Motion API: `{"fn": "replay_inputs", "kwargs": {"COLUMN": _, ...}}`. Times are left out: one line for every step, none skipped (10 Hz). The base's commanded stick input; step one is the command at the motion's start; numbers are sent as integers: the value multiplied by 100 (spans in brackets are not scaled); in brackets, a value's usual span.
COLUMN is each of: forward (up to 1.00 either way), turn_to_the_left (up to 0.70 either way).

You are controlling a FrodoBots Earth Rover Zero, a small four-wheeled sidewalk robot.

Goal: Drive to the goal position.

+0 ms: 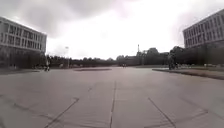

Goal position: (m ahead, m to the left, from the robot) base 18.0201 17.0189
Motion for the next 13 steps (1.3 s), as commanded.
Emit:
{"fn": "replay_inputs", "kwargs": {"forward": 85, "turn_to_the_left": 0}}
{"fn": "replay_inputs", "kwargs": {"forward": 85, "turn_to_the_left": 0}}
{"fn": "replay_inputs", "kwargs": {"forward": 85, "turn_to_the_left": 0}}
{"fn": "replay_inputs", "kwargs": {"forward": 85, "turn_to_the_left": 0}}
{"fn": "replay_inputs", "kwargs": {"forward": 85, "turn_to_the_left": 0}}
{"fn": "replay_inputs", "kwargs": {"forward": 85, "turn_to_the_left": 0}}
{"fn": "replay_inputs", "kwargs": {"forward": 85, "turn_to_the_left": 0}}
{"fn": "replay_inputs", "kwargs": {"forward": 85, "turn_to_the_left": 0}}
{"fn": "replay_inputs", "kwargs": {"forward": 85, "turn_to_the_left": 2}}
{"fn": "replay_inputs", "kwargs": {"forward": 85, "turn_to_the_left": 19}}
{"fn": "replay_inputs", "kwargs": {"forward": 85, "turn_to_the_left": 33}}
{"fn": "replay_inputs", "kwargs": {"forward": 85, "turn_to_the_left": 34}}
{"fn": "replay_inputs", "kwargs": {"forward": 85, "turn_to_the_left": 34}}
